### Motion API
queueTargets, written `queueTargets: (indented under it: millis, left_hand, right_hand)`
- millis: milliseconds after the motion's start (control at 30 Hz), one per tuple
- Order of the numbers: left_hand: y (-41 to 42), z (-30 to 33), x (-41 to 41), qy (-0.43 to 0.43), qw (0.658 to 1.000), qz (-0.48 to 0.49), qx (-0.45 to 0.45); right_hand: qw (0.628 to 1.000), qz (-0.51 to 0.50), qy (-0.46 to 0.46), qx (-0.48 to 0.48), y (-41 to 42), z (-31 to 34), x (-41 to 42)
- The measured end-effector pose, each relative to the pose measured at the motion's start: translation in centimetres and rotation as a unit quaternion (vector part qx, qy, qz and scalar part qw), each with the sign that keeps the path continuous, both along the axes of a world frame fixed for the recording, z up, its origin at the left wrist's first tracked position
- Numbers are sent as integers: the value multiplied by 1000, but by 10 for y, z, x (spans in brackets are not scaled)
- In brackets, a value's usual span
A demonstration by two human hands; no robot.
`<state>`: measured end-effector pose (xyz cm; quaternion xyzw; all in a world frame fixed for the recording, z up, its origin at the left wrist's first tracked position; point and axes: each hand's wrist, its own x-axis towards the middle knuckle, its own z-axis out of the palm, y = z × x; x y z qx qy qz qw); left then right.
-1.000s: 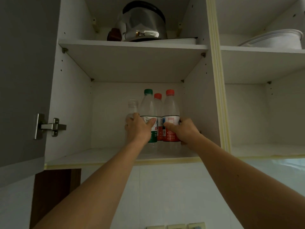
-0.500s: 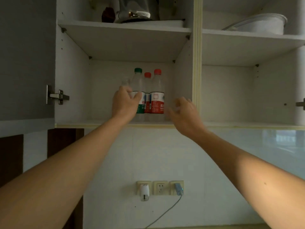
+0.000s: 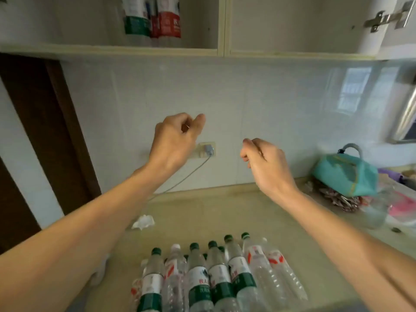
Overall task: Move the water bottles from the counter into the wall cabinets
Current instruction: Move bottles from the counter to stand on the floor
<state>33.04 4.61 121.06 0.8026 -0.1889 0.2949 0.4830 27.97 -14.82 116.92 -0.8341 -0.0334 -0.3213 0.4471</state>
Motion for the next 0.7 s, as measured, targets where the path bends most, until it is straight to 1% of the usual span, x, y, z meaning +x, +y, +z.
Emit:
queueTargets:
  millis: [167, 233, 333, 400, 567, 633, 700]
  left_hand:
    - [-22, -99, -42, 81, 993, -87, 8]
    - [-26, -146, -61, 128, 983, -131, 21]
    - [-29, -213, -93, 212, 962, -163, 55]
    - [-31, -248, -115, 241, 950, -190, 56]
    - [-48, -323, -172, 302, 921, -239, 57]
    - [-59, -359, -192, 329, 912, -238, 59]
    - [-72, -405, -209, 379, 895, -229, 47]
  right_hand:
    - [996, -57, 66, 12, -9, -90, -66]
    - [994, -68, 85, 29, -6, -130, -92]
    - [982, -94, 154, 50, -3, -193, -132]
    - [974, -100, 194, 55, -6, -232, -161]
    - [932, -157, 322, 51, -29, -318, -227]
    - [918, -156, 357, 72, -45, -354, -246]
    - [897, -159, 404, 91, -63, -395, -261]
